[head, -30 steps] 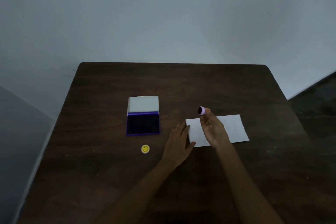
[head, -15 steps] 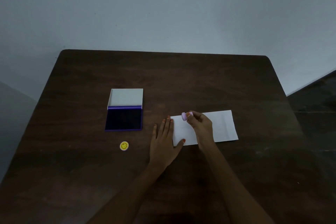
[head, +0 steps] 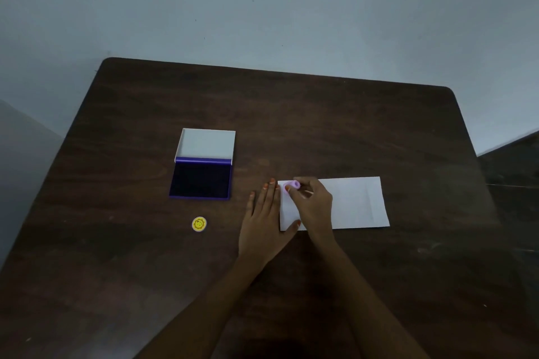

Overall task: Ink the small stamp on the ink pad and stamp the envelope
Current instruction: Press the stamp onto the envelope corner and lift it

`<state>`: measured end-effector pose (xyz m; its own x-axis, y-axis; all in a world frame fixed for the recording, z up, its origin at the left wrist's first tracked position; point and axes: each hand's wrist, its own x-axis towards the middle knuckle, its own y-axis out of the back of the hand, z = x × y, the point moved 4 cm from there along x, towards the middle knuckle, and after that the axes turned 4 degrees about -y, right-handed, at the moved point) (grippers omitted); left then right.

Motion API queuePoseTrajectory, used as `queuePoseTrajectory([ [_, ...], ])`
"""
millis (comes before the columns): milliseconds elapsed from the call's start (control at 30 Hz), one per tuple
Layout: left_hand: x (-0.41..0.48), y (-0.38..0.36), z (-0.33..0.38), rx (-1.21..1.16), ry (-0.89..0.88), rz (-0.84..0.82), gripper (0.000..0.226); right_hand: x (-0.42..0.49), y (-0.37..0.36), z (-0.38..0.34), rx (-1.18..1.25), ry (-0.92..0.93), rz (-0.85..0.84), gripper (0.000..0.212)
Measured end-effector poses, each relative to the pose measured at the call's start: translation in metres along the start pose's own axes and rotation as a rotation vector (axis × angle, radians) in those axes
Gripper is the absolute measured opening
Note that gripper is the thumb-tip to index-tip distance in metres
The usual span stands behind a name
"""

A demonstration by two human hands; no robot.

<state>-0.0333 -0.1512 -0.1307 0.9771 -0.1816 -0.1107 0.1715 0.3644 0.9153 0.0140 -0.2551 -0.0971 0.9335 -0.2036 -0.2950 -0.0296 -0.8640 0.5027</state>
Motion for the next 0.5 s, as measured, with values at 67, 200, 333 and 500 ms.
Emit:
queuePoseTrajectory([
  [67,0.0,-0.001,0.0,0.003,-0.003,-0.005,0.087,0.001,-0.002,0.001,-0.018,-0.005,0.003,0.03],
  [200,0.0,-0.001,0.001,0.015,-0.004,-0.006,0.088,0.0,-0.006,0.006,-0.017,-0.033,-0.042,0.031],
  [333,0.001,0.0,0.001,0.029,0.002,-0.004,0.089,-0.002,-0.012,0.006,0.024,-0.105,-0.036,0.037],
  [500,0.0,0.0,0.001,0.044,-0.007,-0.002,0.085,-0.004,-0.017,0.004,-0.127,-0.04,-0.048,0.039],
])
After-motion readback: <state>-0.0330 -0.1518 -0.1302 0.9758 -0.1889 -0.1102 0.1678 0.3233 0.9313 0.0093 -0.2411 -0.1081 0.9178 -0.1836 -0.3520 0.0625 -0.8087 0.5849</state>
